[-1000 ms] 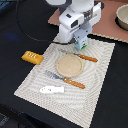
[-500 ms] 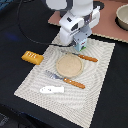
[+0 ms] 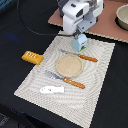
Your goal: Interact with the objects in diverse but meaningful ways.
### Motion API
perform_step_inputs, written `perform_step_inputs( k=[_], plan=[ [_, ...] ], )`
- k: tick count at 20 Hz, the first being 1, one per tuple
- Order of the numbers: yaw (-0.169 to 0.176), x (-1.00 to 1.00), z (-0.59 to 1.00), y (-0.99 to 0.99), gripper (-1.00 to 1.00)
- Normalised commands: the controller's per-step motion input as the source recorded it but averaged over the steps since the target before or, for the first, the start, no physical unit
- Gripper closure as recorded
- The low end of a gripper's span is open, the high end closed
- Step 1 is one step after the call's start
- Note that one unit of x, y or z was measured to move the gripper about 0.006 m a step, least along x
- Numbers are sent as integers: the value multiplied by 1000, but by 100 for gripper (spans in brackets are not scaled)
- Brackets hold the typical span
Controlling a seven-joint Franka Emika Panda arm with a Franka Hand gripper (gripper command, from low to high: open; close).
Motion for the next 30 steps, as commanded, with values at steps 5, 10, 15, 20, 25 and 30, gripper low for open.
perform_step_inputs(
  k=[5,10,15,20,25,30],
  plan=[
    [38,-1000,59,-83,-100],
    [0,-937,-29,-417,-100],
    [0,-825,-69,-610,-100],
    [0,-647,-22,-768,-100],
    [0,-377,0,-861,-100],
    [1,-263,0,-918,-100]
  ],
)
